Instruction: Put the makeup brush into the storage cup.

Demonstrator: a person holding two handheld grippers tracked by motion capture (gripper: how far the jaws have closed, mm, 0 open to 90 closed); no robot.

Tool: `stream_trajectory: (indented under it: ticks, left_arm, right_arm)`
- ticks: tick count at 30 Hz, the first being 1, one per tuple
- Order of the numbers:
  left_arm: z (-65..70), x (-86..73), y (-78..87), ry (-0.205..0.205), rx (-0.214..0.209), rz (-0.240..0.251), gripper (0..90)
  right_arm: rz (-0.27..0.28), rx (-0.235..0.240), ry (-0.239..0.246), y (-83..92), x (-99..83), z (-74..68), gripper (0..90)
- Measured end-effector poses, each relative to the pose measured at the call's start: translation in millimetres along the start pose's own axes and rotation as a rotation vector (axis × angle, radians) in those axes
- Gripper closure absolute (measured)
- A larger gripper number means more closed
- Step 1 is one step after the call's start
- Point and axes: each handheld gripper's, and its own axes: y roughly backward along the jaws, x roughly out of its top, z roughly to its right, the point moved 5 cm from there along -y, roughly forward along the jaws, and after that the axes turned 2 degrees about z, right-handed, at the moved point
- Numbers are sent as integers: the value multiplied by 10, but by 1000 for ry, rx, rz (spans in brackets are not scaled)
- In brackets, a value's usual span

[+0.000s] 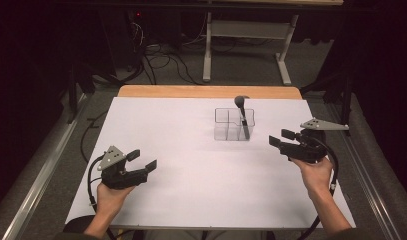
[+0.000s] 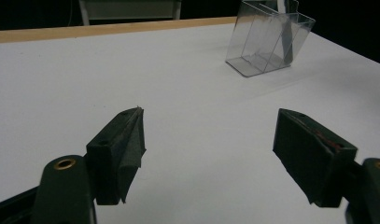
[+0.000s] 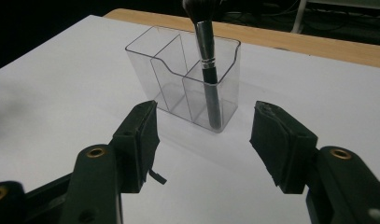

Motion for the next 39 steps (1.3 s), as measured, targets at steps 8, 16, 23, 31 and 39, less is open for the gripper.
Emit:
stream_trajectory:
  ticks: [8,16,23,31,39]
  left_arm:
    - [2,-2,-3,1,-2,-2,251]
    - [4,-3,-5,1,-4,-5,251]
    - [10,-6,-10,-1,-8,-7,251]
    - [9,-8,-11,-4,-9,-11,252]
    - [11,-7,-10,-4,-10,-10,252]
  right_arm:
    - [-2,4,-4,-2,-36,-18,430]
    - [-13,14,-1,-12,-80,-47,430]
    - [-17,24,1,-27,-131,-63,430]
    - [-26,34,-2,-53,-187,-97,429]
    - [-35,45,2,-79,-247,-139,429]
